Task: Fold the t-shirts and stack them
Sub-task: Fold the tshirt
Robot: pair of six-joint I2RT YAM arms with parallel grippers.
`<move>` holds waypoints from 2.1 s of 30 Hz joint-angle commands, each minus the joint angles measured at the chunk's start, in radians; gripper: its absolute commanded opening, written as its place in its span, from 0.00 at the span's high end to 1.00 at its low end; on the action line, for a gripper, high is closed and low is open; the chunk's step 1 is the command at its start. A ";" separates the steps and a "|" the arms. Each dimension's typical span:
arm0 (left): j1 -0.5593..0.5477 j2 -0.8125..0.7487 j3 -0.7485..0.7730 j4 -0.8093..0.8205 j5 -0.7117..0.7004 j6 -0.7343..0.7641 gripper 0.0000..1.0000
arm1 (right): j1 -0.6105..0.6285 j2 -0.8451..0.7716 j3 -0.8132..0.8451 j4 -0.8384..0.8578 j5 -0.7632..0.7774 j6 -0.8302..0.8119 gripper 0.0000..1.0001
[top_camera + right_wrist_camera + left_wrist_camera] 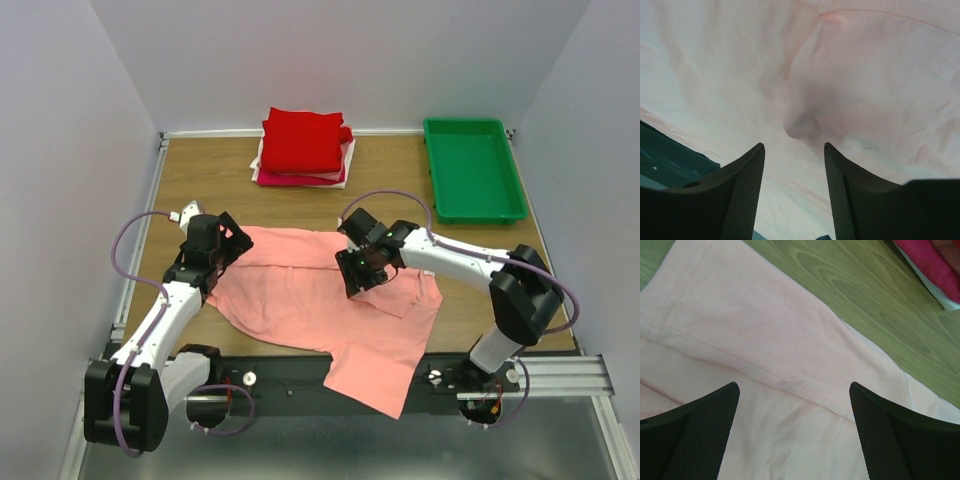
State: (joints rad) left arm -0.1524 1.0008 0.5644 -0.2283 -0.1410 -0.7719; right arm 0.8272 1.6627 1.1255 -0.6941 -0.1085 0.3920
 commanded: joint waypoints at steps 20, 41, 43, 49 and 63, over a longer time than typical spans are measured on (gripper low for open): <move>-0.010 0.127 0.005 0.124 0.083 0.026 0.02 | -0.223 -0.207 -0.270 -0.031 0.346 0.189 0.04; 0.036 0.574 0.238 0.081 -0.063 0.049 0.02 | -0.266 0.058 -0.150 0.022 0.535 0.215 0.04; 0.036 0.611 0.265 0.075 -0.071 0.057 0.02 | -0.264 0.068 -0.138 0.025 0.529 0.219 0.04; 0.043 0.766 0.397 0.012 -0.104 0.065 0.13 | -0.266 0.066 -0.139 0.053 0.506 0.217 0.04; 0.073 0.958 0.692 -0.062 -0.134 0.115 0.07 | -0.362 0.210 0.026 0.104 0.489 0.137 0.04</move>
State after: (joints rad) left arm -0.1013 1.8957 1.2060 -0.2314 -0.2390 -0.6846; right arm 0.4877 1.7863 1.1267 -0.6060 0.3481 0.5625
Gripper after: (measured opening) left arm 0.927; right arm 0.964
